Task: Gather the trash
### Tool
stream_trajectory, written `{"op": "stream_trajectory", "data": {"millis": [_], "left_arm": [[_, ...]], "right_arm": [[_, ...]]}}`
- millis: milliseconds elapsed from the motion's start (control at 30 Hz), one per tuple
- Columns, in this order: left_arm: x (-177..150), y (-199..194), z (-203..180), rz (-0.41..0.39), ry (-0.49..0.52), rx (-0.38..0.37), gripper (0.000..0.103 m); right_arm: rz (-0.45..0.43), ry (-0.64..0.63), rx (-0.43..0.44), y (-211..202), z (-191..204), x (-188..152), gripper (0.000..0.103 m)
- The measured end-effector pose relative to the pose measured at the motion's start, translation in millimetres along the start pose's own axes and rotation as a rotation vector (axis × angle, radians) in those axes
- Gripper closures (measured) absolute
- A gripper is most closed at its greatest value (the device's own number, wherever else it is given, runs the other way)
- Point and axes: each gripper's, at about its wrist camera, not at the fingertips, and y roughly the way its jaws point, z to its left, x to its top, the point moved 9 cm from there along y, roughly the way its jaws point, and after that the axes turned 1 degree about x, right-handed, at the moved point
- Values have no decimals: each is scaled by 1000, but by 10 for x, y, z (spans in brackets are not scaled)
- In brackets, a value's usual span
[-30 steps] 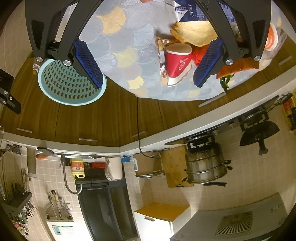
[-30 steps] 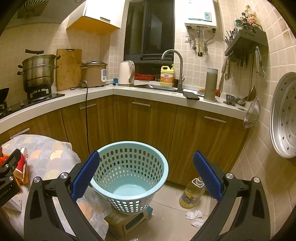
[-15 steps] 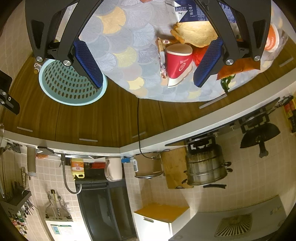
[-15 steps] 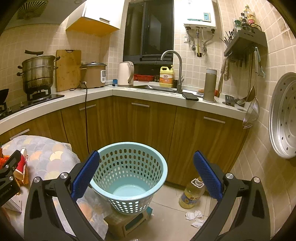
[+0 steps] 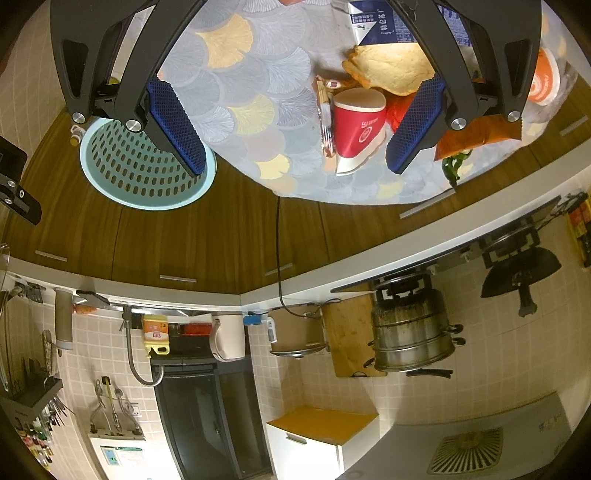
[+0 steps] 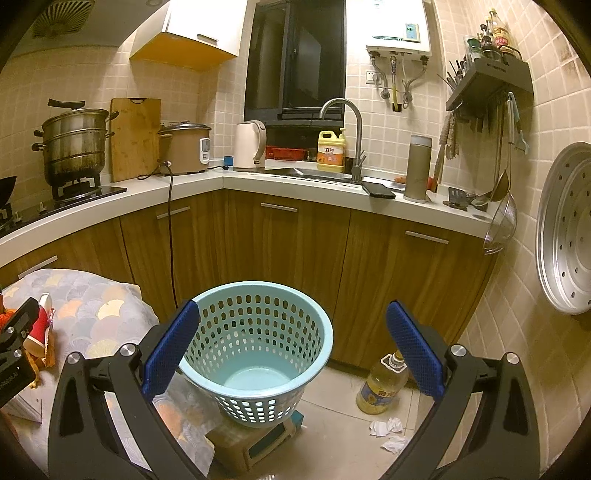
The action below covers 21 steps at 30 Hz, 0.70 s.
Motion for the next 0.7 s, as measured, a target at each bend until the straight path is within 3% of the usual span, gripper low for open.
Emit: {"op": "stream_trajectory", "data": {"millis": [467,700], "left_arm": [[8,5,12,-1,-2,1,8],[-12,54,52,12,-19,24,8]], "right_arm": [[15,-10,-6,34,29,-29,6],[7,-16,38,-21,130,64,6]]}}
